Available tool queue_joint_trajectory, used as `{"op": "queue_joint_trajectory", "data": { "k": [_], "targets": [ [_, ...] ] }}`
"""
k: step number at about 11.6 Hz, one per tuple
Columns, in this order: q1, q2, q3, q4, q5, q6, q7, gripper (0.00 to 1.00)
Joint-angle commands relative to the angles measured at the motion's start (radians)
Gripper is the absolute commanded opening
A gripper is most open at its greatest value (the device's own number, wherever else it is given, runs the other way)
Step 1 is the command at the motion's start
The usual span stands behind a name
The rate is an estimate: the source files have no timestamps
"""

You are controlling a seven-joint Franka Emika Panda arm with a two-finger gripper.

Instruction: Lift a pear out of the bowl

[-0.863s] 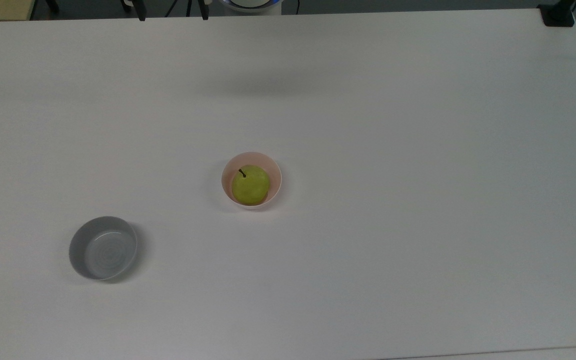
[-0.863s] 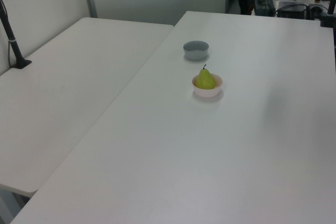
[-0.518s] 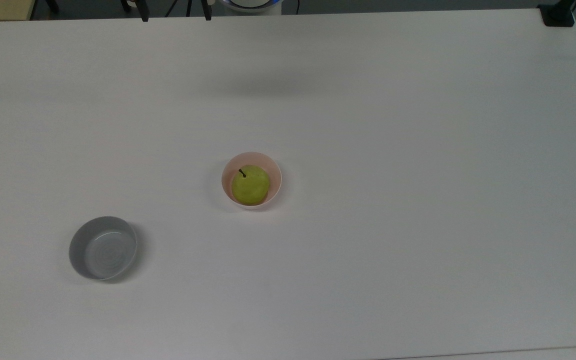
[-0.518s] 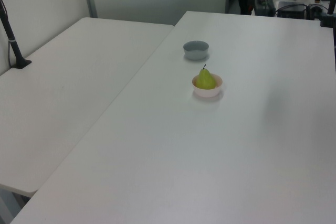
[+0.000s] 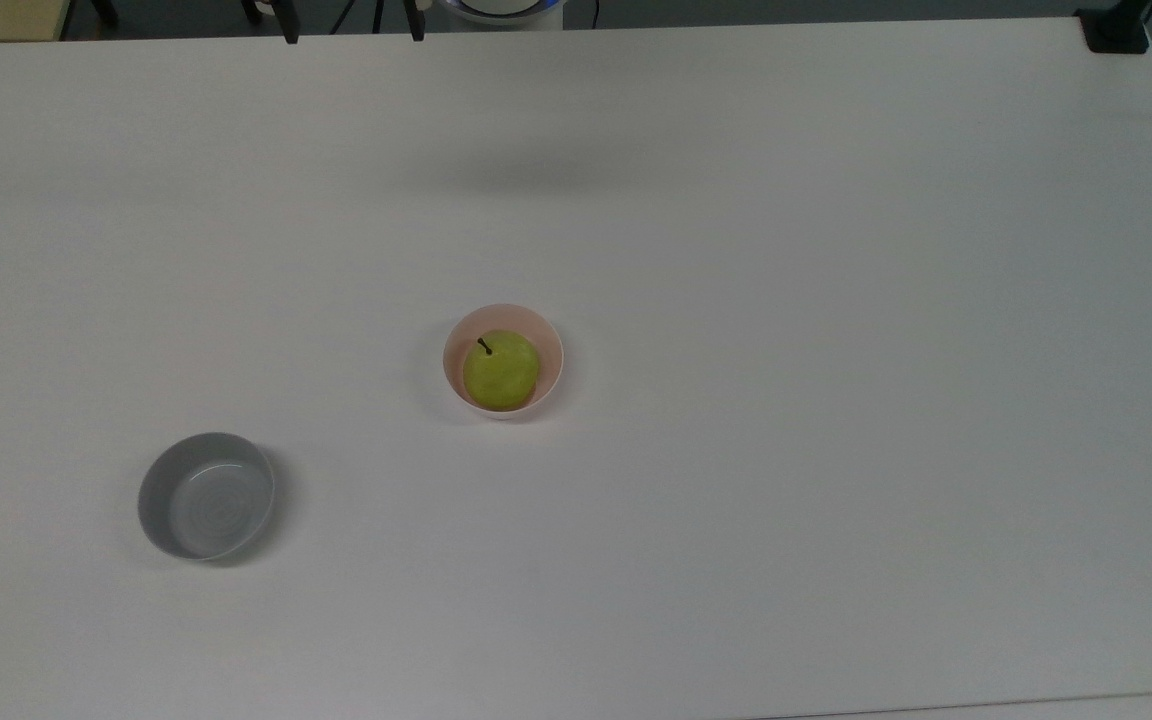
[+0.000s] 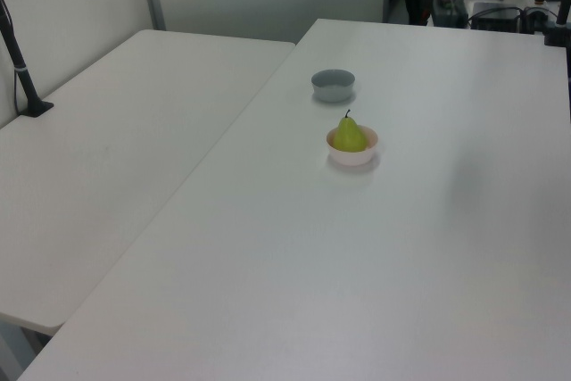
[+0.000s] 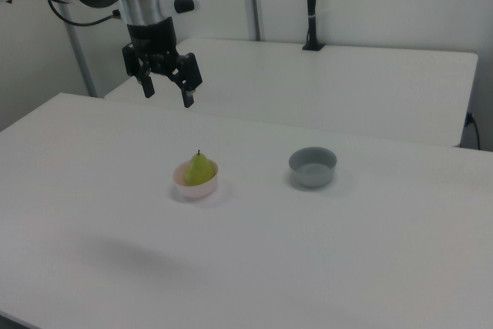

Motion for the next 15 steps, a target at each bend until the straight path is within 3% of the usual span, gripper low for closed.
{"op": "queue_joint_trajectory", "data": {
  "k": [1, 3, 7, 10, 15],
  "targets": [
    [0.004, -0.012, 0.004, -0.024, 0.001, 0.018, 0.008, 1.00],
    [0.004, -0.006, 0.006, -0.030, -0.001, 0.025, -0.044, 1.00],
    [0.004, 0.046, 0.004, -0.028, -0.001, 0.075, -0.328, 1.00],
    [0.036, 0.104, 0.006, -0.027, -0.022, 0.109, -0.319, 1.00],
    [0.097, 0.213, 0.006, -0.051, -0.021, 0.276, -0.186, 1.00]
  ]
}}
